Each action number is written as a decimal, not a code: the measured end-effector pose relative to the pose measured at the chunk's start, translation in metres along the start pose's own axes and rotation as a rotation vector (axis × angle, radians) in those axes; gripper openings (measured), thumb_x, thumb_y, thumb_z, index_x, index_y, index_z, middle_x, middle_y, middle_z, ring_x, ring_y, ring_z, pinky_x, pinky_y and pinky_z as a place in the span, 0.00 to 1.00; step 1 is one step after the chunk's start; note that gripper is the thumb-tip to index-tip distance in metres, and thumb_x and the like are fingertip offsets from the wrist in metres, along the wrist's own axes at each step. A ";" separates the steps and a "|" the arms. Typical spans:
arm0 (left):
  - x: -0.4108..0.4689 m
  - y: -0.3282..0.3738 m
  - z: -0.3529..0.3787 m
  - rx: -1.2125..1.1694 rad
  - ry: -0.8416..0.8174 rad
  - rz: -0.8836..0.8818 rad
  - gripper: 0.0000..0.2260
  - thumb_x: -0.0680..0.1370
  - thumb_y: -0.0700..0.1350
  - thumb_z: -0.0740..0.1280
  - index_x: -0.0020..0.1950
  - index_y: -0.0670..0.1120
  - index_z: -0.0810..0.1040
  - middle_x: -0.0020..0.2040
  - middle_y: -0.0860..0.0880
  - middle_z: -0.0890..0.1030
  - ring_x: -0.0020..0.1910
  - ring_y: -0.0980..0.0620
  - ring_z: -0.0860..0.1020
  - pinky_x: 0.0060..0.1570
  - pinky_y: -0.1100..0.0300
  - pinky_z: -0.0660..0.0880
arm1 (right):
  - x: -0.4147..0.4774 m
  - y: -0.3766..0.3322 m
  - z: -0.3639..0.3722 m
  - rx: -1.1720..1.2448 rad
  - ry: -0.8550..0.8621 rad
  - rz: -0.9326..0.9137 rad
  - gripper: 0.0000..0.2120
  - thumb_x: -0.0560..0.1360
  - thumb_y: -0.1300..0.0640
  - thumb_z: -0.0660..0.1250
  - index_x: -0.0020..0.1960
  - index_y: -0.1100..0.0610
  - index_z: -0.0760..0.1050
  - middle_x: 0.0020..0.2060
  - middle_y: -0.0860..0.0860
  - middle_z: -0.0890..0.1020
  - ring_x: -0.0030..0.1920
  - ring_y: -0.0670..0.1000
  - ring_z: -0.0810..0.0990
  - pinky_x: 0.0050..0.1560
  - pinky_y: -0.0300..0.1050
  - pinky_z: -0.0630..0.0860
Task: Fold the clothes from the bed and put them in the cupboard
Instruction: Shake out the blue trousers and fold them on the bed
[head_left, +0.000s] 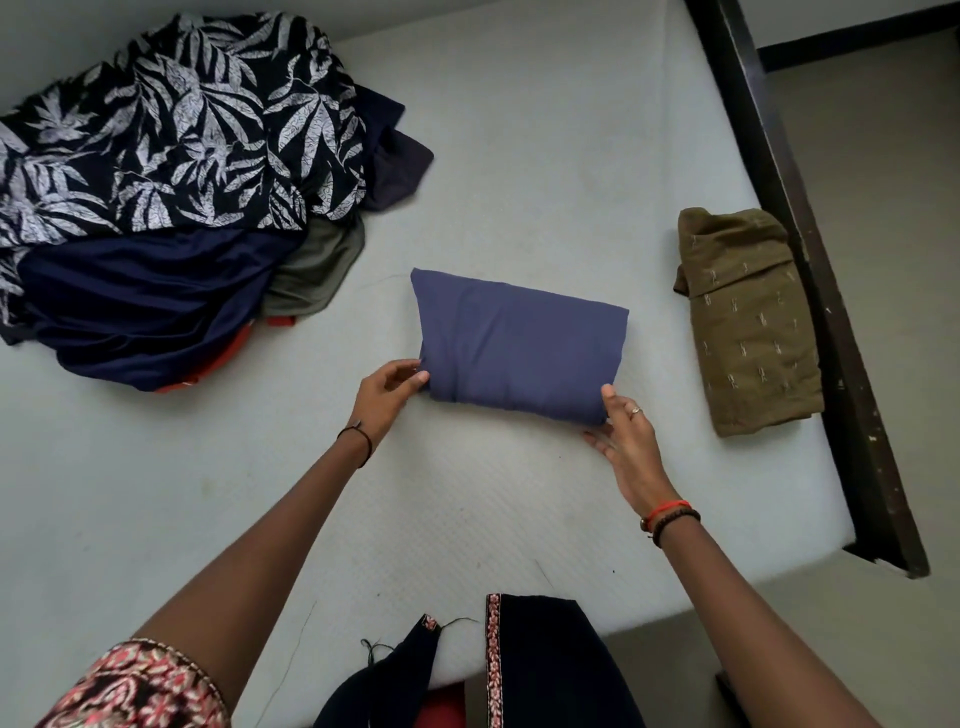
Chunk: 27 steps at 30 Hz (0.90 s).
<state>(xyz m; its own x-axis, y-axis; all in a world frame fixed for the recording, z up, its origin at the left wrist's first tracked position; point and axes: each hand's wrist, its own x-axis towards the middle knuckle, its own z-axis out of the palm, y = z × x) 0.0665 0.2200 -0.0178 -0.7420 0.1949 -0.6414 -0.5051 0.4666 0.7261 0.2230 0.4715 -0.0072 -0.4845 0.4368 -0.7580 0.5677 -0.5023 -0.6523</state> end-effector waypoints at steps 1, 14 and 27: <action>0.003 0.000 0.001 0.028 0.016 0.020 0.08 0.77 0.42 0.68 0.55 0.43 0.79 0.47 0.51 0.81 0.41 0.64 0.79 0.48 0.67 0.74 | -0.001 0.002 0.001 -0.007 -0.006 -0.018 0.09 0.77 0.50 0.65 0.52 0.55 0.72 0.59 0.52 0.79 0.59 0.51 0.78 0.60 0.51 0.76; -0.009 0.005 0.020 0.045 0.025 0.008 0.09 0.77 0.49 0.67 0.50 0.44 0.80 0.46 0.49 0.80 0.46 0.53 0.77 0.49 0.62 0.71 | 0.001 -0.003 -0.003 0.046 -0.049 0.037 0.06 0.77 0.58 0.67 0.53 0.56 0.75 0.55 0.50 0.81 0.55 0.49 0.80 0.53 0.44 0.77; 0.010 0.015 -0.004 -0.101 -0.003 -0.106 0.06 0.79 0.43 0.65 0.42 0.47 0.71 0.36 0.48 0.75 0.30 0.54 0.71 0.44 0.59 0.73 | 0.000 -0.002 0.001 0.067 0.002 0.055 0.06 0.77 0.63 0.65 0.44 0.57 0.70 0.48 0.54 0.81 0.50 0.51 0.81 0.57 0.48 0.76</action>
<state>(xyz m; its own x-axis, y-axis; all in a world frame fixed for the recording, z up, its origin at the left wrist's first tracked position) 0.0501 0.2256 -0.0124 -0.6809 0.1523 -0.7164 -0.6223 0.3956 0.6755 0.2215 0.4719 -0.0061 -0.4522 0.4085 -0.7929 0.5475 -0.5747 -0.6083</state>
